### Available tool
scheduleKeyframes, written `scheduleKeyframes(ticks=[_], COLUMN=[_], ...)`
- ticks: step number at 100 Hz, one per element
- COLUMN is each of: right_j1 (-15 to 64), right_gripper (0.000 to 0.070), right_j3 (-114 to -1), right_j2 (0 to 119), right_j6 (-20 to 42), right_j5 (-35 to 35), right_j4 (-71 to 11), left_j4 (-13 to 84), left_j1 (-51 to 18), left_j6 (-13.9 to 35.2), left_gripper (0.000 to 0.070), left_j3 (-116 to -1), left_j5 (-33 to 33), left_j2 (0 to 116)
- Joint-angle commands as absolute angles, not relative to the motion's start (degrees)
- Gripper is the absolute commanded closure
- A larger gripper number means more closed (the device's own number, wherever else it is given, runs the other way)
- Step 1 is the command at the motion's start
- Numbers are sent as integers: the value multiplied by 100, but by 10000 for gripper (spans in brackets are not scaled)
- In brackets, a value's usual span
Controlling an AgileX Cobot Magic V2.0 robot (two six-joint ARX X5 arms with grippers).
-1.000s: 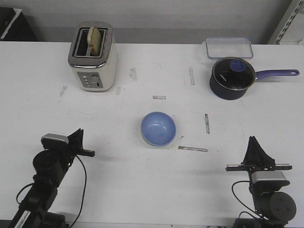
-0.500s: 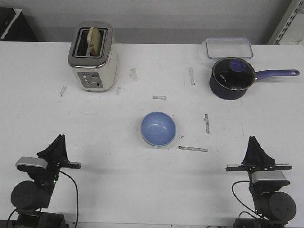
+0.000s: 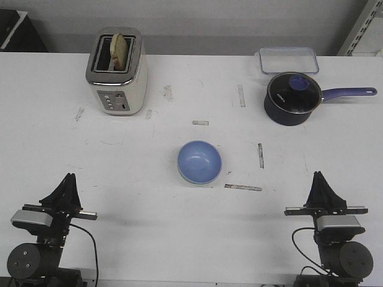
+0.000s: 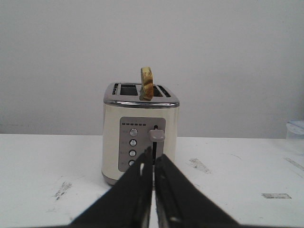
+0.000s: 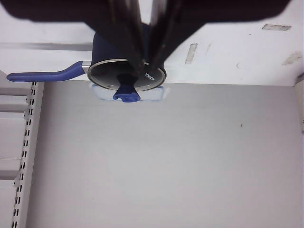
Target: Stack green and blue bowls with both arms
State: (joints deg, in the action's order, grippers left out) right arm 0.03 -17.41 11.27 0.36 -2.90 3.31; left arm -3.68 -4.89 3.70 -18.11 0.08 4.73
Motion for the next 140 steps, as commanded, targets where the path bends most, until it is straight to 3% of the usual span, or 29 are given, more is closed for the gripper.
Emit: scheduleKeyframes(ticks=[1, 73, 140], right_j1=[3, 3, 3], right_gripper=[692, 692, 693], right_j3=[-1756, -1756, -1756], right_j2=[1118, 1118, 1118], right_j6=[14, 12, 12], right_j5=[-285, -285, -285], right_j4=[401, 401, 399], left_j4=[-480, -1002, -939], left_j1=[-489, -333, -156], left_j6=[301, 294, 67], left_gripper=[699, 699, 699], left_j3=[-1634, -69, -71], left_j5=[19, -64, -54], left_j2=[427, 19, 19])
